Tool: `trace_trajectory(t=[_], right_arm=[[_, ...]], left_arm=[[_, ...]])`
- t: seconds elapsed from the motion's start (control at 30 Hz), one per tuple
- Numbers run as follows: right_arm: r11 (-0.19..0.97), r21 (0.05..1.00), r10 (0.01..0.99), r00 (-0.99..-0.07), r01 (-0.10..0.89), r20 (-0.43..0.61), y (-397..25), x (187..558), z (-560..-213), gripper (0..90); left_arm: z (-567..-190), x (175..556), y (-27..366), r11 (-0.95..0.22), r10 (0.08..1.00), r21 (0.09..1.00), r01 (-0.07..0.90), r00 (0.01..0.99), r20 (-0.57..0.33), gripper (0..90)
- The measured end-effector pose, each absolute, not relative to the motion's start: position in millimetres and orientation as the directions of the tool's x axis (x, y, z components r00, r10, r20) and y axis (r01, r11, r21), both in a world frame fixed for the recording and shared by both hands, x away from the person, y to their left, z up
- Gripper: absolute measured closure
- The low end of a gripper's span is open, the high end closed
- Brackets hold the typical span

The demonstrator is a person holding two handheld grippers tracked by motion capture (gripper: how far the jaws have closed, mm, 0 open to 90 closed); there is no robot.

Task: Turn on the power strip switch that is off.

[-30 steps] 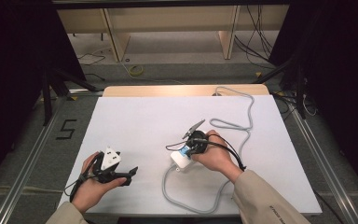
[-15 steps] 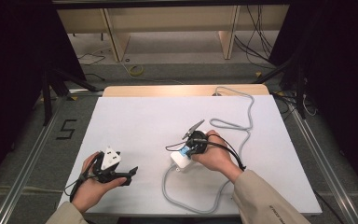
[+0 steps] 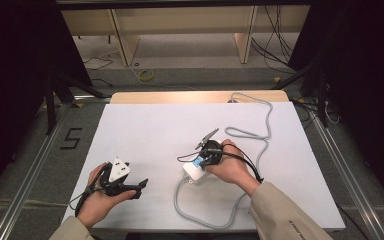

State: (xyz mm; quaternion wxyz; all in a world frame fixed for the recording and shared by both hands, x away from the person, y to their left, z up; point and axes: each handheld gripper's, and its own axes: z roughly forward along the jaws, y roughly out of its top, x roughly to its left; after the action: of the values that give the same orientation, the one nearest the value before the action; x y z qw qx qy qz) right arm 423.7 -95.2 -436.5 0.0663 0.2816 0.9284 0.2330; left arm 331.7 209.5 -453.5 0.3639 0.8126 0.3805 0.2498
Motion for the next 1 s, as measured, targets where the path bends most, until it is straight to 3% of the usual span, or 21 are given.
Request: trace_trajectory(t=[1.0], right_arm=[[0.752,0.446,0.555,-0.832,0.485,-0.031,-92.4,421.4,-437.5,90.0]], left_arm=[[-454.1,331.6,208.8,-0.448,0.797,0.781,0.435,0.591,0.128,16.3]])
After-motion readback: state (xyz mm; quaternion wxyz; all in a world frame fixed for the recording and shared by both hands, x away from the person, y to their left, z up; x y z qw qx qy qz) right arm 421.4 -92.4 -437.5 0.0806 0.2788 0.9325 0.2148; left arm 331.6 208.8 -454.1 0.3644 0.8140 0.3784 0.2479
